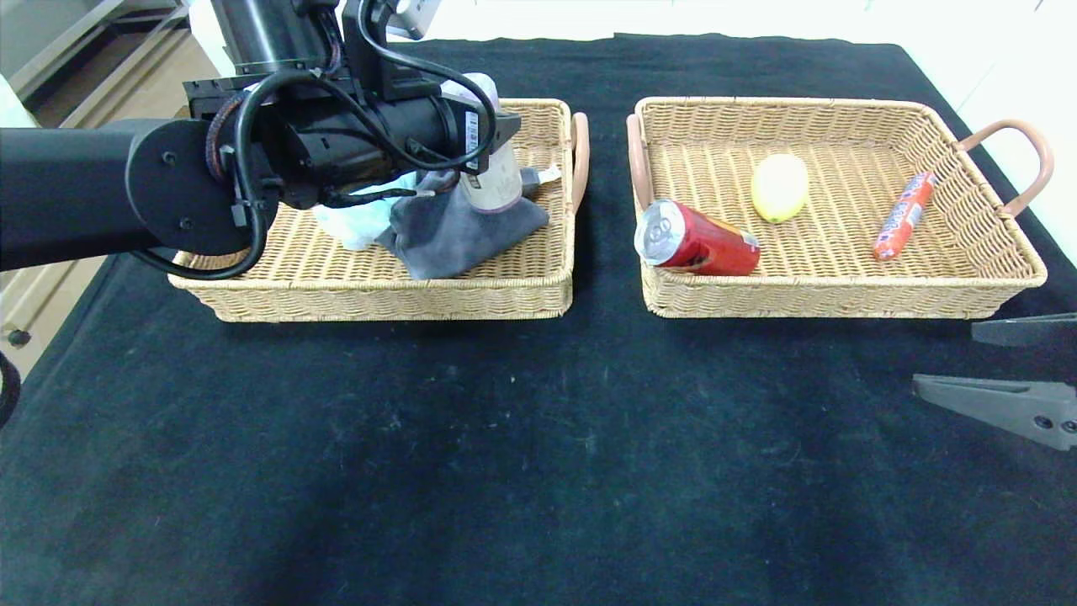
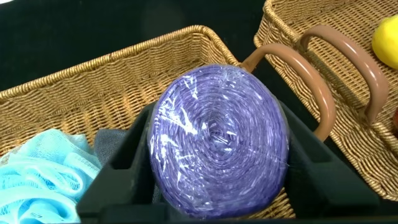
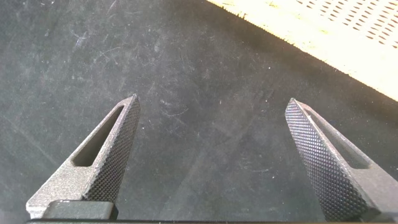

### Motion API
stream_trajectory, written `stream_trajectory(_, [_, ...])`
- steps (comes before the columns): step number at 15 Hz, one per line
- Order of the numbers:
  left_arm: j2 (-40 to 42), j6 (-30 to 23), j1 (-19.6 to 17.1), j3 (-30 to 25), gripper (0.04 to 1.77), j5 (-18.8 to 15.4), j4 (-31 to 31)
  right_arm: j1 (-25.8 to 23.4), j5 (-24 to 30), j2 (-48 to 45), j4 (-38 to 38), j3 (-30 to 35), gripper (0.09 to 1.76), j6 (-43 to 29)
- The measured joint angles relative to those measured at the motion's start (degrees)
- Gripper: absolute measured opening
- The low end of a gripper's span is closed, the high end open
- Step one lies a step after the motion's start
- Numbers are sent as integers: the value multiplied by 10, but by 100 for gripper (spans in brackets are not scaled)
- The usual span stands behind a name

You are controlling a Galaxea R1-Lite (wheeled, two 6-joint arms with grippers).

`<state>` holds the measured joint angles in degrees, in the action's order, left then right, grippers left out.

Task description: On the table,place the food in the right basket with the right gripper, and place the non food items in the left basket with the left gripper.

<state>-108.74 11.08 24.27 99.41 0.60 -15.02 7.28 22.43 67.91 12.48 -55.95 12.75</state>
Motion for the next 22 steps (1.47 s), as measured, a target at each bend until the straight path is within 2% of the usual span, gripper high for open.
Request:
stream_trajectory(3, [0, 0, 1, 1, 137, 0, 0, 0, 0, 0, 0, 0, 171, 0])
stream_trajectory(8, [13, 2, 2, -3, 153, 1, 15, 0, 0, -1, 0, -1, 171, -1])
stream_trajectory(12, [50, -2, 5, -24, 160, 9, 94, 0, -1, 0, 0, -1, 171, -2])
stream_trajectory(17, [135, -1, 6, -121, 165, 10, 157, -9, -9, 5, 0, -2, 171, -13])
stream_trajectory(20, [205, 1, 8, -190, 167, 10, 198, -47, -44, 2, 0, 3, 171, -13])
stream_trajectory(22, [260, 1, 8, -246, 168, 12, 218, -95, -50, -9, 0, 9, 171, -13])
